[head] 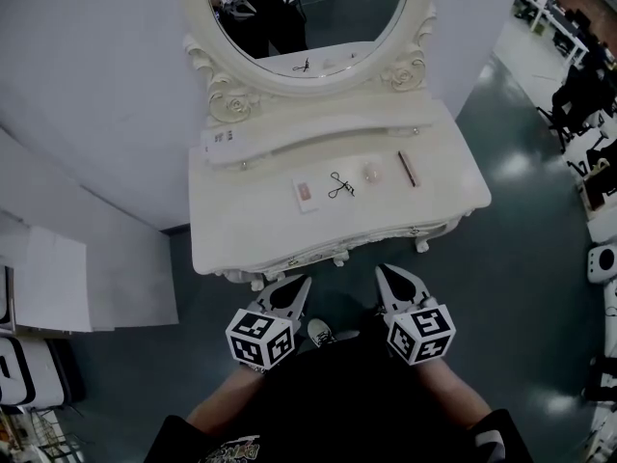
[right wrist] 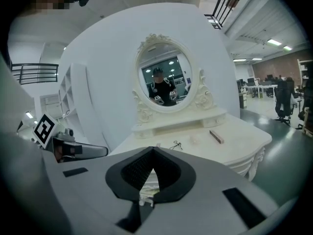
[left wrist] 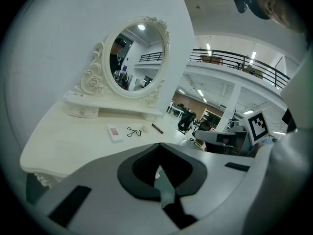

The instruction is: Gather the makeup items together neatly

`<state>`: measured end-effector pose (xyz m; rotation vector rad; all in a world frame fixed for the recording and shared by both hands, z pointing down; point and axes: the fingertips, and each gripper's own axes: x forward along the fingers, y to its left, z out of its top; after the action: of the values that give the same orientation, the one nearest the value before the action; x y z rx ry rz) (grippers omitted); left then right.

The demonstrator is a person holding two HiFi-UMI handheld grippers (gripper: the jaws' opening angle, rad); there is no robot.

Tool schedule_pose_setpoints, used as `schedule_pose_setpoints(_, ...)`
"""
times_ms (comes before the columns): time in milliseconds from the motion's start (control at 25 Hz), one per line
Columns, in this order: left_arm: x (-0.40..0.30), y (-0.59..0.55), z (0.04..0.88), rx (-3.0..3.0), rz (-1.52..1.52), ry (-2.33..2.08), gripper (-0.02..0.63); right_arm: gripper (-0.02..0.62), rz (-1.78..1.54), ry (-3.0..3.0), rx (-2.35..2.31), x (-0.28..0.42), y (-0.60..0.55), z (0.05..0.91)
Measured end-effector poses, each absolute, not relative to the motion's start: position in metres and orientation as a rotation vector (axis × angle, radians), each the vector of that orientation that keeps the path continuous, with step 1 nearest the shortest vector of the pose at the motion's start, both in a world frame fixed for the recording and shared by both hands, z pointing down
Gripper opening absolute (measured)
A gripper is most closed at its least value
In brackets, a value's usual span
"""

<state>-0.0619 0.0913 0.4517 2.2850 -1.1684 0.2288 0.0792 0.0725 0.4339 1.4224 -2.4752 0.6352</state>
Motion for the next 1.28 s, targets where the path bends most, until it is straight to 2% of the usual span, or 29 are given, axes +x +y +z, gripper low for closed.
schedule_pose_setpoints(1280,-0.062,0.079,0.463,2.276,0.236,-1.129,0.008,0.029,0.698,-2.45,1.277,0.049,0.067,0.458)
